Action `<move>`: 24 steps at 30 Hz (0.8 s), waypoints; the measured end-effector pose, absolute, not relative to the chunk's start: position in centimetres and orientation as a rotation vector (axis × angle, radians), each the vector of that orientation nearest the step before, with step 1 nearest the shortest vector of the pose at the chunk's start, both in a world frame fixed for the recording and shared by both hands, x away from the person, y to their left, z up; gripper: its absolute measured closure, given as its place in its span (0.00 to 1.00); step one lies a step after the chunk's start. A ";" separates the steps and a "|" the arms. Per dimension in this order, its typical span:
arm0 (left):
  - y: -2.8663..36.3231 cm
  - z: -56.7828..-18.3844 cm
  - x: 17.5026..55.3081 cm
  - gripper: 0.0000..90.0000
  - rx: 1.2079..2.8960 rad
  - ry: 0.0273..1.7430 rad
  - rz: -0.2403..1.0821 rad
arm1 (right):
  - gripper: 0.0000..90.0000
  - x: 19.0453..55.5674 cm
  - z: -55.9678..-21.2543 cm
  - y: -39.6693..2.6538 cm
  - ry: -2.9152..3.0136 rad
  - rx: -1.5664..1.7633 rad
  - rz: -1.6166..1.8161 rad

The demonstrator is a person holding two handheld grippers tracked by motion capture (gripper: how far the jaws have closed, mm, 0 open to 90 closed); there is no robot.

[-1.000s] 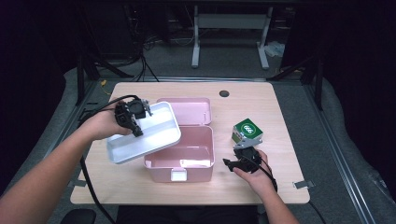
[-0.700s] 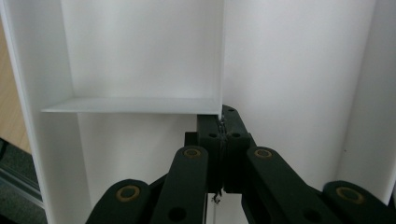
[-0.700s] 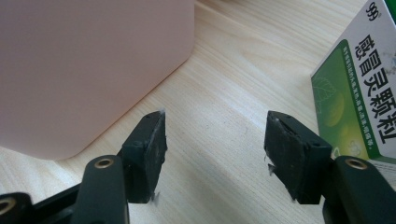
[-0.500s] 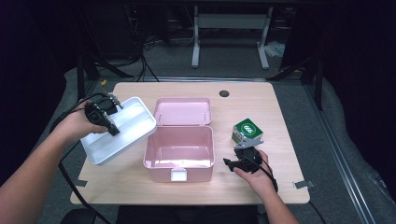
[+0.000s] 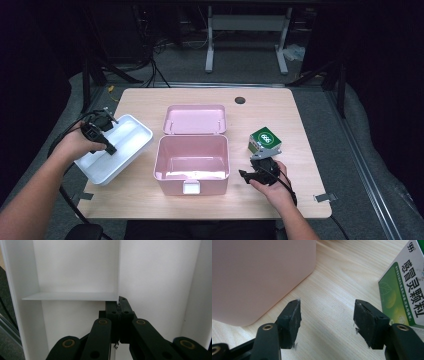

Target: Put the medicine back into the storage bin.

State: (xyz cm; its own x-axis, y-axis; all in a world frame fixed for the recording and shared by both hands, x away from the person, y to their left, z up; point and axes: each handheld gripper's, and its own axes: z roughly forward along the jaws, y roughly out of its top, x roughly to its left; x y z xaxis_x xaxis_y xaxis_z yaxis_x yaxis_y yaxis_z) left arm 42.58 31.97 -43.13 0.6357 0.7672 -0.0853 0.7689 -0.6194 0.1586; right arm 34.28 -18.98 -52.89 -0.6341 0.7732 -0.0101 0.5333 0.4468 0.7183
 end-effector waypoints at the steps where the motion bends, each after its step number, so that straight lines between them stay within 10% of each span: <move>1: 32.1 -43.6 42.6 0.99 2.673 1.283 -0.024 | 0.43 34.3 -52.9 -19.0 2.366 1.113 0.996; 24: 30.1 -51.4 43.4 0.99 2.746 1.337 -0.076 | 0.43 34.3 -52.9 -19.0 2.370 1.103 0.995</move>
